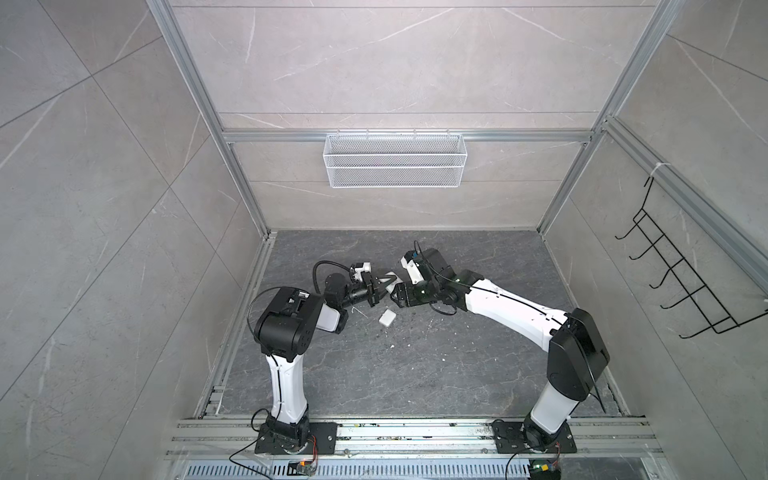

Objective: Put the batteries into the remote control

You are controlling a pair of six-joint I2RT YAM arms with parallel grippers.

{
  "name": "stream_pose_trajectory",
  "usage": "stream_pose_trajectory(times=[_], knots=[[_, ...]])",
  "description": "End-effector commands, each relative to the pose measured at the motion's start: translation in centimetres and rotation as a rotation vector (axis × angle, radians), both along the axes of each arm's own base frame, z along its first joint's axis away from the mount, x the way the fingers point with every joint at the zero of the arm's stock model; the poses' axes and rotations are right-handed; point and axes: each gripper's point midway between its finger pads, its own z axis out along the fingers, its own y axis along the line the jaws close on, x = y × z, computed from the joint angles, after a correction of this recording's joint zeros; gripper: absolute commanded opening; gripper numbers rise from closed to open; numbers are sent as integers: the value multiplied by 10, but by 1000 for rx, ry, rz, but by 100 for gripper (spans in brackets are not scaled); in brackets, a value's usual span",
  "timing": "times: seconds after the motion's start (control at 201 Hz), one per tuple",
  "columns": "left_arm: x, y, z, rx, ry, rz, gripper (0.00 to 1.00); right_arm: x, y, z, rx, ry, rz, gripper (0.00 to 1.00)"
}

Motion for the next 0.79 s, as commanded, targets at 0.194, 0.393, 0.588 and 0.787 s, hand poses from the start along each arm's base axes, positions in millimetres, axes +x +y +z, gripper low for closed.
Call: stream_pose_trajectory(times=[0.194, 0.393, 0.588, 0.787], knots=[[-1, -3, 44, -48, -134, -20, 0, 0, 8, 29, 67, -20, -4, 74], [-2, -2, 45, -50, -131, -23, 0, 7, -4, 39, 119, -9, -79, 80], [0, -2, 46, -52, -133, -20, 0, 6, -10, 58, 247, 34, -101, 83], [9, 2, 50, -59, -138, 38, 0, 14, -54, 46, 390, 184, -390, 82]])
